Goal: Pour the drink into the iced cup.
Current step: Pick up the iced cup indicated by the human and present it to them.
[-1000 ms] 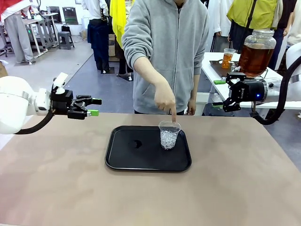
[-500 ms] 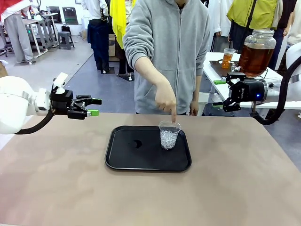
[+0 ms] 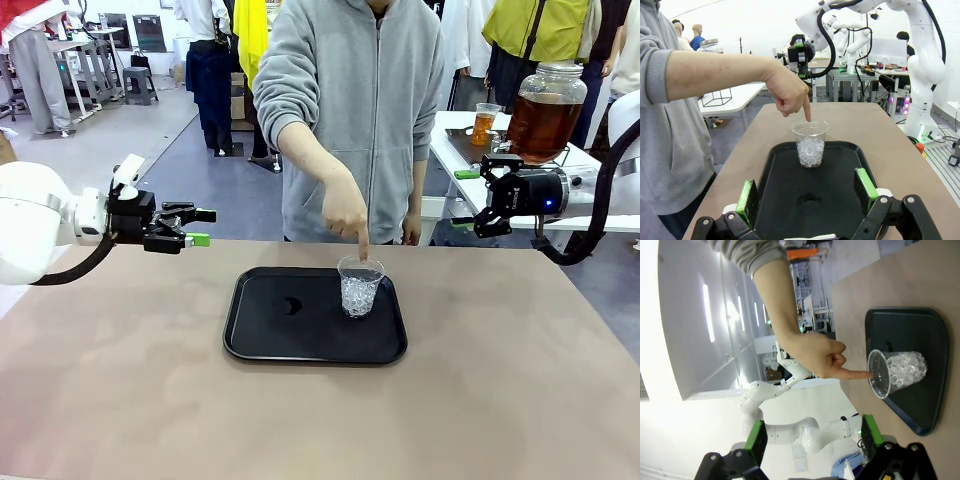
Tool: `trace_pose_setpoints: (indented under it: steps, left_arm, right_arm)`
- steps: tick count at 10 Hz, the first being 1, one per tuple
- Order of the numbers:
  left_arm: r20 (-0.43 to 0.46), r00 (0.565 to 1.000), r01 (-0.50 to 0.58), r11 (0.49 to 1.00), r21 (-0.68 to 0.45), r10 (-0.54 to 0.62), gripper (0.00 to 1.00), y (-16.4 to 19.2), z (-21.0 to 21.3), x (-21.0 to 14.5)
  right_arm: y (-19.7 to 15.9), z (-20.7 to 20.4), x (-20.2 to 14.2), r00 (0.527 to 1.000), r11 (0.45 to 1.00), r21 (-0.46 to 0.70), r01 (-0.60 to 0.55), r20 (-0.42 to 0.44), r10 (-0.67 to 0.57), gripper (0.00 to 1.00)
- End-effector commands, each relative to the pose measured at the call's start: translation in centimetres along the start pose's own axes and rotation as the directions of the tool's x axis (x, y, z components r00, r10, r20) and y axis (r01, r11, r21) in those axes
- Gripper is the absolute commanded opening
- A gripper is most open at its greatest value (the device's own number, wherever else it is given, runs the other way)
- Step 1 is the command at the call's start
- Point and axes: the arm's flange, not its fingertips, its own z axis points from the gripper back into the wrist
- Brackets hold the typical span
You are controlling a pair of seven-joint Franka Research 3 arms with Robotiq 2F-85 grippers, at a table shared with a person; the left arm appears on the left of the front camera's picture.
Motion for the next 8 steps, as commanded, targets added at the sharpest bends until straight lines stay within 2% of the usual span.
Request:
trace_pose_setpoints:
  steps: [1, 3, 5, 6, 7, 8]
  left_arm:
    - [-0.008, 1.0, -0.007, 1.0, 0.003, 0.007, 1.0, 0.0, -0.1, 0.4]
    - [-0.008, 1.0, -0.007, 1.0, 0.003, 0.007, 1.0, 0.0, -0.1, 0.4]
    - [-0.008, 1.0, -0.007, 1.0, 0.003, 0.007, 1.0, 0.0, -0.1, 0.4]
    - [-0.008, 1.0, -0.007, 1.0, 0.003, 0.007, 1.0, 0.0, -0.1, 0.4]
    - [-0.008, 1.0, -0.007, 1.0, 0.003, 0.007, 1.0, 0.0, -0.1, 0.4]
    - [-0.008, 1.0, -0.007, 1.0, 0.003, 0.007, 1.0, 0.0, -0.1, 0.4]
  right_arm:
    - [0.7, -0.4, -1.0, 0.959, 0.96, 0.125, -0.251, -0.1, 0.264, 1.0]
    - [0.5, -0.8, -1.8, 0.847, 0.852, 0.259, -0.455, -0.167, 0.504, 1.0]
    - [0.2, -1.2, -2.1, 0.745, 0.756, 0.326, -0.568, -0.186, 0.64, 1.0]
    - [0.0, -1.4, -2.1, 0.675, 0.68, 0.316, -0.662, -0.144, 0.724, 1.0]
    - [-0.1, -1.5, -2.2, 0.626, 0.626, 0.287, -0.725, -0.105, 0.773, 1.0]
    - [-0.2, -1.5, -2.1, 0.622, 0.621, 0.249, -0.743, -0.084, 0.778, 1.0]
